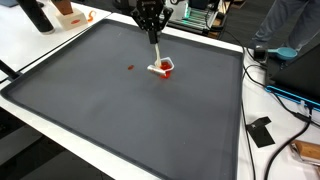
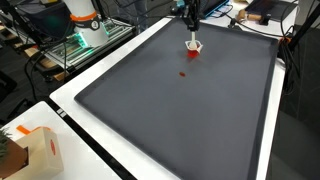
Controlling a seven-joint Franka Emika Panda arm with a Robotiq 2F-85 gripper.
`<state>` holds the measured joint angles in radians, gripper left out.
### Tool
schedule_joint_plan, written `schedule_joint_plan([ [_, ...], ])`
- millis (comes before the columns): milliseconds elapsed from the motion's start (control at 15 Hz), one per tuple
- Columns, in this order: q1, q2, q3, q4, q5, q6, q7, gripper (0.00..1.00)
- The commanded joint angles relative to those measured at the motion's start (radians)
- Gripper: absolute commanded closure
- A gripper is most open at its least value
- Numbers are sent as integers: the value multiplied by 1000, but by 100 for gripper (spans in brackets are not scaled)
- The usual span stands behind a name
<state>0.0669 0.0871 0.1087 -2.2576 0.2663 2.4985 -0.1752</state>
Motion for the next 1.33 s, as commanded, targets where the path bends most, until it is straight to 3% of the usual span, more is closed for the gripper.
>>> schedule_joint_plan([
  [0, 7, 8, 7, -20, 16, 40, 12, 97],
  [733, -4, 28, 22, -30, 105, 83, -17, 97],
  [1267, -21, 30, 32, -41, 251, 82, -128, 97],
])
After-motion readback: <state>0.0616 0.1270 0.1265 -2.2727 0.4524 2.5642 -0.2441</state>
